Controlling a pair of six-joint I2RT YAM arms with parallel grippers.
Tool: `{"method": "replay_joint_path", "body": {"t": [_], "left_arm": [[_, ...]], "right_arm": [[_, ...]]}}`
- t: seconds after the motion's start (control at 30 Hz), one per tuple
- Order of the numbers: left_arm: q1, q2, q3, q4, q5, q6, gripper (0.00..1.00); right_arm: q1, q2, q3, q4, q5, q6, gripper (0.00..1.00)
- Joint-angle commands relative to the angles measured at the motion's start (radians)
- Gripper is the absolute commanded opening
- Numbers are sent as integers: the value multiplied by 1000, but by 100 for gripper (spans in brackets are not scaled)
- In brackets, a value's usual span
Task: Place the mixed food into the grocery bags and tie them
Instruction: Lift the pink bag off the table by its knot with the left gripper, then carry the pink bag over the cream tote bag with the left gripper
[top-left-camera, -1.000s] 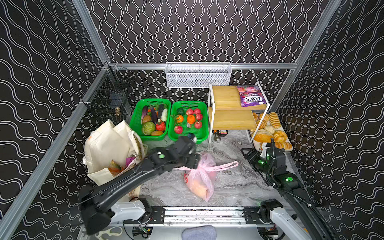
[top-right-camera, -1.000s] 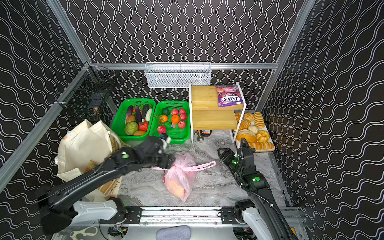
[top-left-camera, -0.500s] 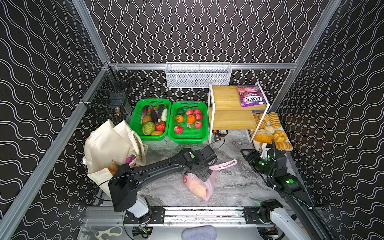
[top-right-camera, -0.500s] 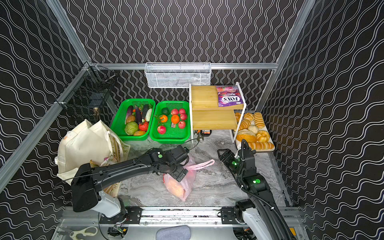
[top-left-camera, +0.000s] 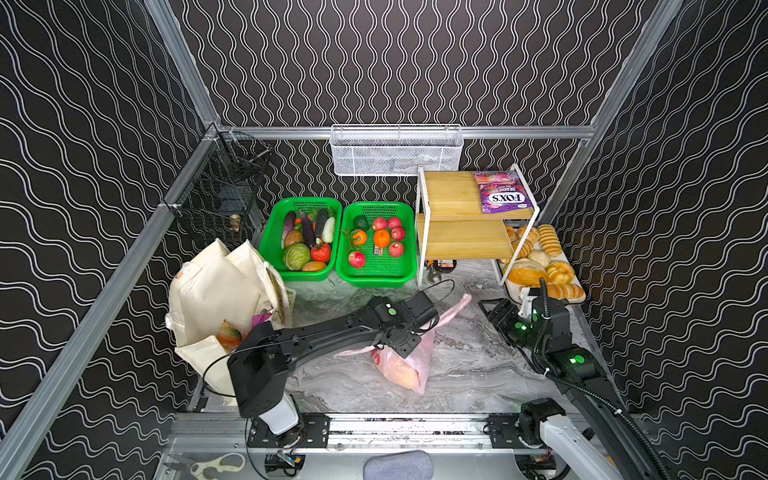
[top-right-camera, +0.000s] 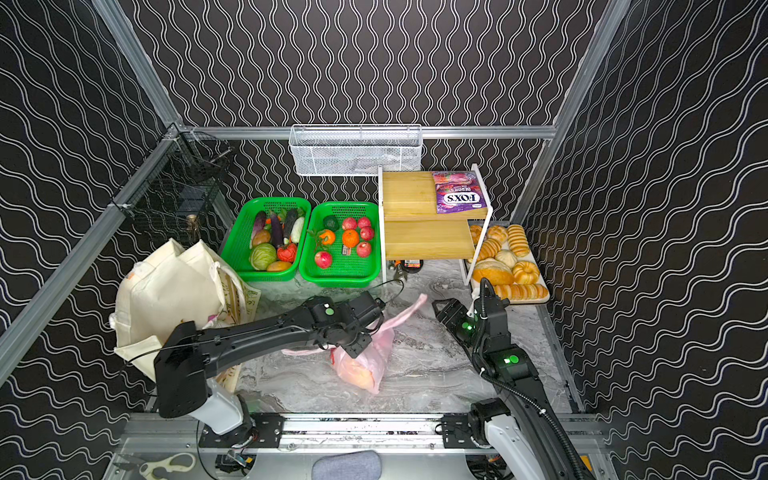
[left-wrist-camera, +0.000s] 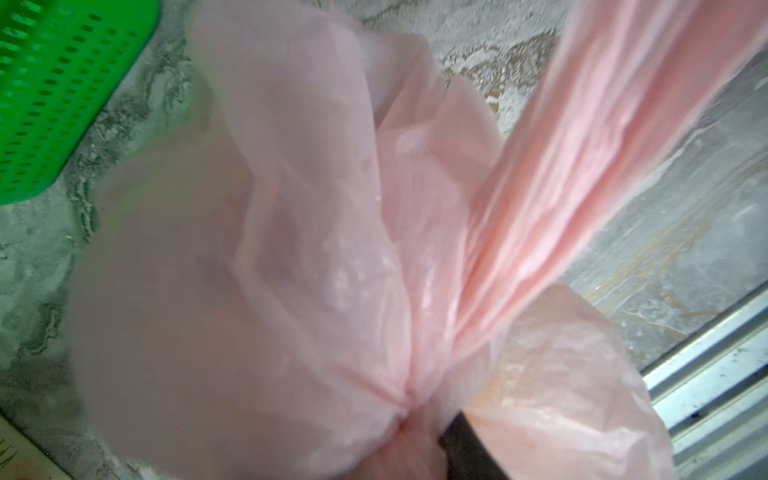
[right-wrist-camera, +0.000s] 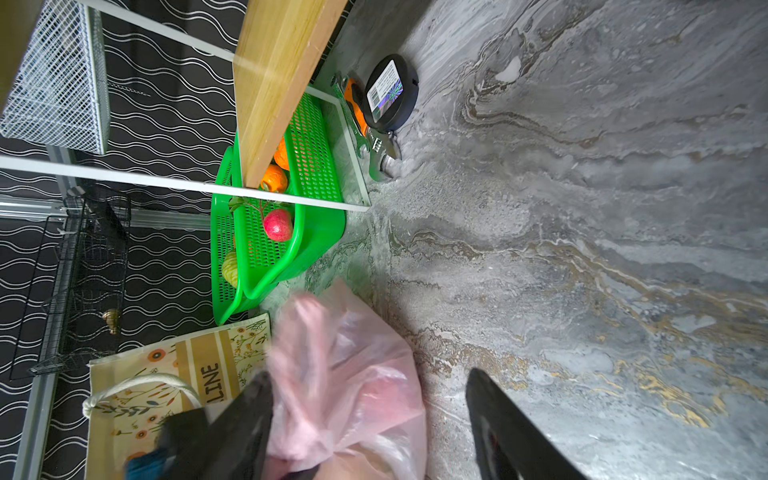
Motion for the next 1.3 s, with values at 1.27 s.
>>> {"method": "replay_joint_path", "body": {"t": [1.27], "left_arm": [[431, -472, 385, -50, -404, 420, 0]], "right_arm": [[72, -41, 119, 153, -64, -260, 71]]}}
